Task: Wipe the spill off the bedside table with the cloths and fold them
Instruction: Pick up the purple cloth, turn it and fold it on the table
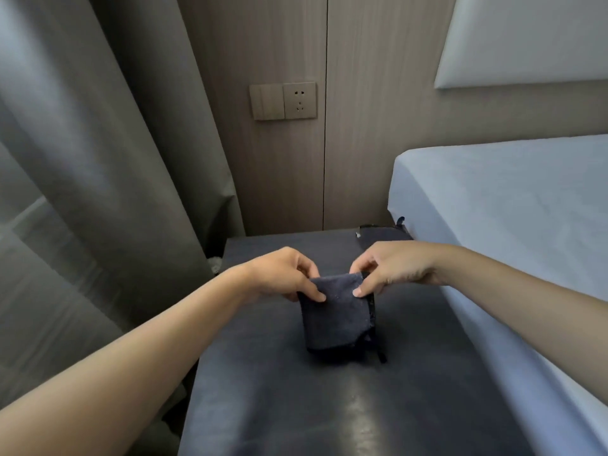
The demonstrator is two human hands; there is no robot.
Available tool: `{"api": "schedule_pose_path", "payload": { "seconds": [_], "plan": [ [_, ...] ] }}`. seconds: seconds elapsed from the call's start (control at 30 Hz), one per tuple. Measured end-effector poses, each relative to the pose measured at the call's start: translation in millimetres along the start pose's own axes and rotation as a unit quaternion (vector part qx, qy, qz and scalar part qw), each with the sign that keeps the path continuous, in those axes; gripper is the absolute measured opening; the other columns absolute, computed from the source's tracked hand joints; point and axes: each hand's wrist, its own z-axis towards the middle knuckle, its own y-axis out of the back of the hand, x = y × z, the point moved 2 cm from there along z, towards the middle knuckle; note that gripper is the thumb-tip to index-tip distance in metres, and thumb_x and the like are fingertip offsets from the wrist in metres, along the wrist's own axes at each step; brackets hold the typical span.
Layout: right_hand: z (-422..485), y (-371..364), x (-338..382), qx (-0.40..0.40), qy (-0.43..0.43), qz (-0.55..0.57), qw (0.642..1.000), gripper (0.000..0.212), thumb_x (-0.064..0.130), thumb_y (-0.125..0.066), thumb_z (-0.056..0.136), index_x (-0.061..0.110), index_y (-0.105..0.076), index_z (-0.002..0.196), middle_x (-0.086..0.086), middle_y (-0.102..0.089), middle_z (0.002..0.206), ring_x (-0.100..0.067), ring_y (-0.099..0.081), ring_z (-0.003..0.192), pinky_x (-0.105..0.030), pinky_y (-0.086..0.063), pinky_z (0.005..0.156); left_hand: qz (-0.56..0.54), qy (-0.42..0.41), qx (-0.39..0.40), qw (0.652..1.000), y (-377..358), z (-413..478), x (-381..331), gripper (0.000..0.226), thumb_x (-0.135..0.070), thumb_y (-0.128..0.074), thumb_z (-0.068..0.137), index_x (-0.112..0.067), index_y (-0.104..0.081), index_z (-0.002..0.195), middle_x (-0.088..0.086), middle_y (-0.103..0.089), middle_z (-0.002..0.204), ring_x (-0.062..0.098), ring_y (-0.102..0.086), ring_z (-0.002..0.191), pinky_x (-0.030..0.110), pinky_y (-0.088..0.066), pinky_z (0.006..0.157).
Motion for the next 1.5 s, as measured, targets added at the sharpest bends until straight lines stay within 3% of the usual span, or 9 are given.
{"api": "schedule_pose_path", "payload": {
  "seconds": [0.23,0.4,0.5,0.63,0.8,0.9,0.97,1.13,1.5],
  "plan": [
    [46,77,6,-0.326,0.112,0.01,0.939,0.011,0.007,-0.077,0.083,0.017,-0.072,0.082,-0.003,-0.068,0.078,-0.013,-0.058,0.076,-0.019,-0.044,0.064,-0.068,-0.144,-0.277,0.948,45,60,-35,0.017,-0.004,-0.076,0.084,-0.013,-0.064,0.076,0.004,-0.064,0.077,0.013,-0.058,0.071,0.02,-0.047,0.062],
    [69,107,-8,-0.437,0.221,-0.033,0.871,0.02,0.005,-0.082,0.075,0.011,-0.078,0.094,-0.006,-0.077,0.098,-0.018,-0.07,0.097,-0.038,-0.053,0.094,0.142,-0.259,-0.413,0.862,64,91,-45,0.018,-0.007,-0.071,0.086,-0.013,-0.072,0.102,0.002,-0.071,0.101,0.013,-0.064,0.09,0.027,-0.053,0.08],
    [92,77,-50,-0.376,0.215,-0.15,0.889,0.03,0.005,-0.081,0.079,0.013,-0.079,0.107,-0.01,-0.075,0.116,-0.026,-0.067,0.114,-0.039,-0.045,0.107,0.247,-0.247,-0.333,0.876,37,113,-11,0.024,-0.002,-0.068,0.085,-0.008,-0.072,0.108,0.011,-0.071,0.11,0.027,-0.065,0.103,0.038,-0.05,0.091],
    [107,21,-108,-0.222,0.141,-0.3,0.917,0.048,0.005,-0.065,0.084,0.02,-0.069,0.129,-0.007,-0.056,0.146,-0.025,-0.045,0.142,-0.038,-0.017,0.121,0.402,-0.174,-0.191,0.879,-17,119,49,0.037,-0.036,-0.061,0.083,-0.013,-0.068,0.111,0.009,-0.064,0.129,0.029,-0.055,0.122,0.04,-0.036,0.108],
    [97,11,-120,-0.281,0.18,-0.336,0.881,0.051,0.022,-0.05,0.08,0.022,-0.071,0.127,-0.006,-0.062,0.14,-0.027,-0.05,0.135,-0.041,-0.021,0.121,0.373,-0.219,-0.293,0.853,-24,121,49,0.037,-0.044,-0.045,0.087,-0.014,-0.065,0.096,0.006,-0.058,0.121,0.026,-0.049,0.113,0.039,-0.033,0.101],
    [100,23,-121,-0.403,0.155,-0.266,0.862,0.052,0.023,-0.041,0.085,0.016,-0.07,0.127,-0.01,-0.064,0.137,-0.032,-0.054,0.13,-0.048,-0.038,0.111,0.365,-0.214,-0.265,0.867,-27,145,31,0.045,-0.037,-0.042,0.1,-0.014,-0.05,0.137,0.013,-0.036,0.156,0.033,-0.031,0.143,0.041,-0.022,0.118],
    [110,33,-126,-0.442,0.036,-0.241,0.863,0.05,0.029,-0.038,0.099,0.022,-0.051,0.147,-0.011,-0.046,0.155,-0.031,-0.038,0.145,-0.046,-0.027,0.118,0.41,-0.168,-0.214,0.871,-35,165,27,0.057,-0.044,-0.027,0.105,-0.022,-0.021,0.157,0.014,-0.008,0.167,0.03,-0.003,0.154,0.042,-0.005,0.124],
    [139,29,-147,-0.322,-0.137,-0.304,0.886,0.058,0.052,-0.006,0.104,0.039,0.004,0.16,0.001,0.01,0.17,-0.023,0.013,0.155,-0.05,0.009,0.124,0.429,-0.015,-0.169,0.887,-53,198,32,0.067,-0.056,-0.008,0.102,-0.024,0.014,0.156,0.022,0.018,0.163,0.032,0.017,0.152,0.044,0.007,0.123],
    [139,29,-140,-0.271,-0.164,-0.268,0.91,0.053,0.043,-0.008,0.105,0.051,0.009,0.155,0.004,0.018,0.168,-0.023,0.022,0.153,-0.054,0.016,0.12,0.345,0.022,-0.147,0.927,-46,209,25,0.076,-0.069,-0.02,0.096,-0.033,0.009,0.157,0.015,0.023,0.163,0.027,0.026,0.149,0.042,0.015,0.119]
  ]
}}
